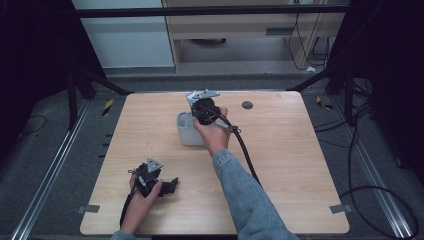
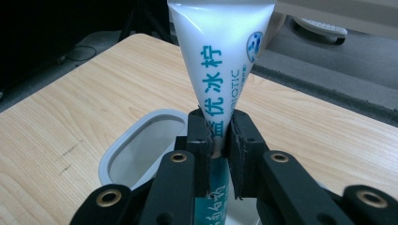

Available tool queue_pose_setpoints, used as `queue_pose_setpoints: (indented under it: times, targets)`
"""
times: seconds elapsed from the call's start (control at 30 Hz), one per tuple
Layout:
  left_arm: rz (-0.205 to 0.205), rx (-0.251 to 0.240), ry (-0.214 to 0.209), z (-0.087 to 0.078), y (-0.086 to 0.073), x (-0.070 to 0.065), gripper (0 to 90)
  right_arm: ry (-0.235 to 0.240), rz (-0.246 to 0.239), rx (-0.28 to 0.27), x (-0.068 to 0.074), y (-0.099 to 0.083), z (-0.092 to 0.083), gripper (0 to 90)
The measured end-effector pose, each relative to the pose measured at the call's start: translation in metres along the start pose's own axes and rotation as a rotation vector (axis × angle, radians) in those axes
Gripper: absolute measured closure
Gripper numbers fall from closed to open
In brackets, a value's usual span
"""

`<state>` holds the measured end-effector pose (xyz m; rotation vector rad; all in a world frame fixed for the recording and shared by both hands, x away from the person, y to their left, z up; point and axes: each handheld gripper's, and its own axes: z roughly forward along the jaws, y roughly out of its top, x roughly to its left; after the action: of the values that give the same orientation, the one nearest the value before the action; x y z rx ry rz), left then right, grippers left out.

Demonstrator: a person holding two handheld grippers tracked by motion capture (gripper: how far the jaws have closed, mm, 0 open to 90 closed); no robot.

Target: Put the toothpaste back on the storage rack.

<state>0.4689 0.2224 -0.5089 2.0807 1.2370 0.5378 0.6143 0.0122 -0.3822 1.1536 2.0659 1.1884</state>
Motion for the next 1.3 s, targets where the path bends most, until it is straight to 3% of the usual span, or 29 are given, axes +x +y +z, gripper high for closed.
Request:
queue_pose_setpoints:
  times: [1.3]
  targets:
    - [-0.001,-0.002,0.001,0.0001,-0.0001,0.0,0.0,0.011,-0.024,0.05,0.0069,-0.0067,0.0074,80.0]
